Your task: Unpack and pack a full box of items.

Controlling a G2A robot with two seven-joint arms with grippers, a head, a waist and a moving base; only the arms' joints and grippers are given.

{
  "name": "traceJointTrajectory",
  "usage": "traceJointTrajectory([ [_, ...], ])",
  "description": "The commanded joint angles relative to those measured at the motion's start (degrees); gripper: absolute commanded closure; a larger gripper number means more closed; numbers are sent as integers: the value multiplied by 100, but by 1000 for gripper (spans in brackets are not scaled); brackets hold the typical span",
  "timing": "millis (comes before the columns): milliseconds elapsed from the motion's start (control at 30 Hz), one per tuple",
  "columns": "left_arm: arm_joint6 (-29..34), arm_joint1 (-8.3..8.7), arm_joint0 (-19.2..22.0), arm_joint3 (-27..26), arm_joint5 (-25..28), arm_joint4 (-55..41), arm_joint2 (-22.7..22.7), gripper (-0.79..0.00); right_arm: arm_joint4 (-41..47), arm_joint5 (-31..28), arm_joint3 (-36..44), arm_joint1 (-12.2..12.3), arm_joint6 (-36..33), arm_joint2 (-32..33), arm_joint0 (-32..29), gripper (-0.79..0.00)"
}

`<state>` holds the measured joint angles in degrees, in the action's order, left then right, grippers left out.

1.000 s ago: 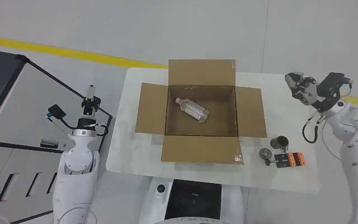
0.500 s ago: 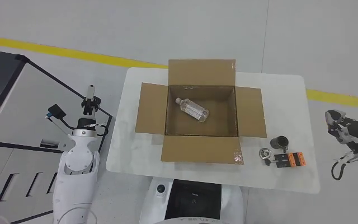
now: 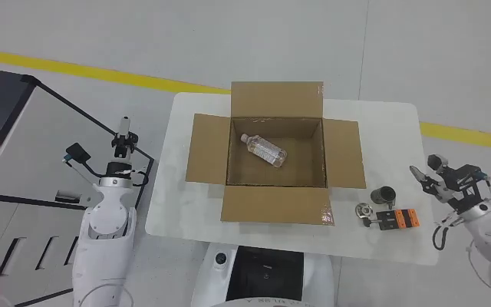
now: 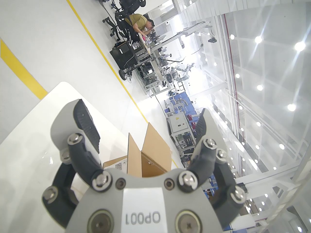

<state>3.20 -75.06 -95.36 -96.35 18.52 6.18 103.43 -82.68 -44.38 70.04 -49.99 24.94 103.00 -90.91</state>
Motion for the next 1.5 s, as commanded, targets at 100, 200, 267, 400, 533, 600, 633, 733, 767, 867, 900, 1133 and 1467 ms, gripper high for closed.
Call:
traceJointTrajectory([
  [100,0,0,0,0,0,0,0,-785,108,-128,91,-10,-31,-49,-56,-785],
  [200,0,0,0,0,0,0,0,-785,210,-355,14,30,-43,219,-285,-634],
  [267,0,0,0,0,0,0,0,-785,249,-580,-117,101,77,668,-485,-499],
  [400,0,0,0,0,0,0,0,-785,372,-1362,-353,282,109,1746,-903,-376],
  [533,0,0,0,0,0,0,0,-785,703,-1362,-346,426,-132,1863,-1460,-376],
  [600,0,0,0,0,0,0,0,-785,924,-1362,-272,493,-313,1595,-1779,-379],
  [633,0,0,0,0,0,0,0,-785,984,-1362,-245,526,-434,1510,-1877,-372],
  [733,0,0,0,0,0,0,0,-785,1420,-1362,-226,609,-838,1144,-2006,-360],
  [767,0,0,0,0,0,0,0,-785,1601,-1362,-206,644,-1012,1028,-2020,-348],
  [867,0,0,0,0,0,0,0,-785,1840,-1362,-63,747,-1458,854,-2069,-311],
  [900,0,0,0,0,0,0,0,-785,1917,-1362,-12,772,-1555,783,-2090,-314],
  [1133,0,0,0,0,0,0,0,-785,2195,-1362,-133,861,-2226,463,-1893,-320],
  [1467,0,0,0,0,0,0,0,-785,2674,-1097,-708,778,-2785,-72,-1276,-332],
])
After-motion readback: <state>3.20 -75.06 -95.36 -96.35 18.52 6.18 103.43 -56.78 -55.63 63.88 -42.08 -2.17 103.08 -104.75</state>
